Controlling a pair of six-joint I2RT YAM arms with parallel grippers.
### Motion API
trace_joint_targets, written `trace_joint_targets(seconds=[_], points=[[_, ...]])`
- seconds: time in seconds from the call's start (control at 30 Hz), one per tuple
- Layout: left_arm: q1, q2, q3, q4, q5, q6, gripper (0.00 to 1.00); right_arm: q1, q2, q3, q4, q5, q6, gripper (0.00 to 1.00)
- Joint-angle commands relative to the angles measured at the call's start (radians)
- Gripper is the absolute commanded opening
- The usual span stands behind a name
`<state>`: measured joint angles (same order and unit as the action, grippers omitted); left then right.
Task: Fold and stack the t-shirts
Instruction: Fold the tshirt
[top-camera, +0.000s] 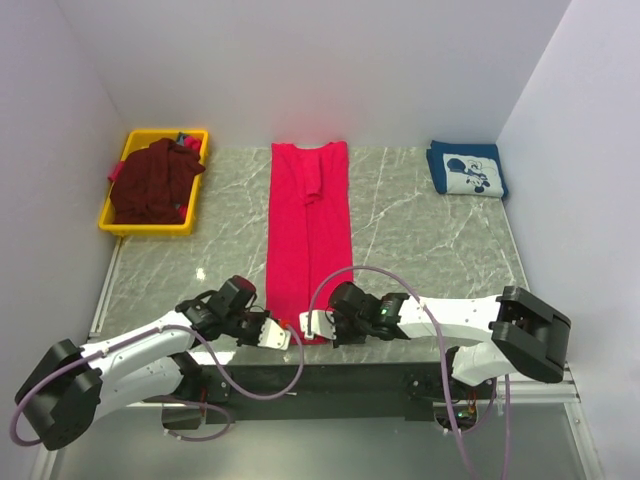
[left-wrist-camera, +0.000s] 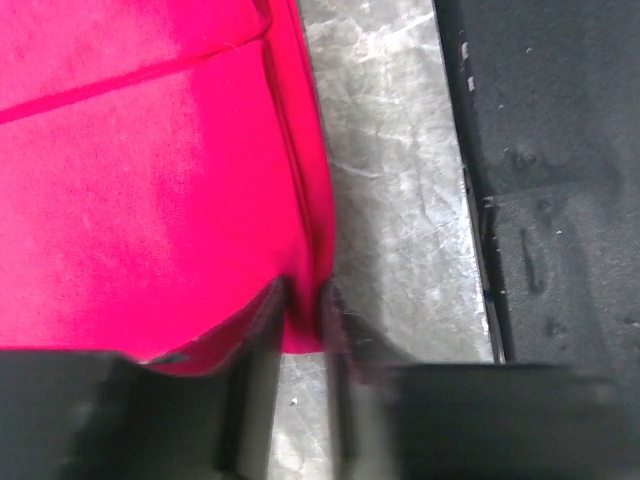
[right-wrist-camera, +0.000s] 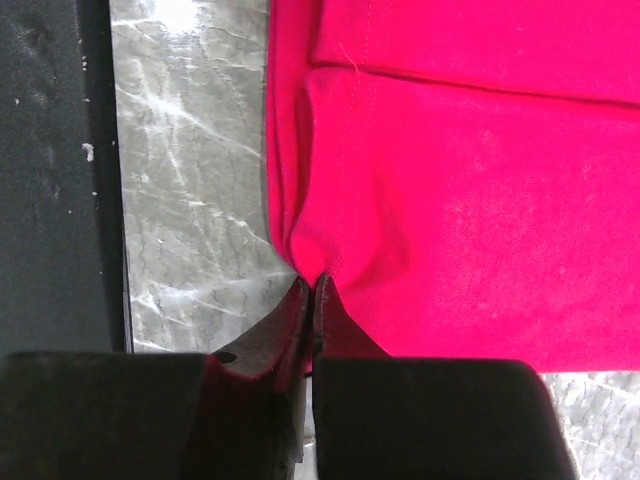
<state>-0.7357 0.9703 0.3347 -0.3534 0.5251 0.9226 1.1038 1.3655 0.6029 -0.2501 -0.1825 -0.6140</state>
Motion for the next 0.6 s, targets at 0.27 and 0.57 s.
trace_joint_targets(seconds=[0.27,0.57], points=[[-0.019,-0.184,0.090,-0.125,0.026,-0.051,0.01,-0.001,-0.186,0.053,-0.136,0.006,0.071,0.00],[-0.033,-0.196,0.170,-0.251,0.056,-0.007,0.01,-0.016,-0.253,0.133,-0.267,-0.081,0.074,0.00]])
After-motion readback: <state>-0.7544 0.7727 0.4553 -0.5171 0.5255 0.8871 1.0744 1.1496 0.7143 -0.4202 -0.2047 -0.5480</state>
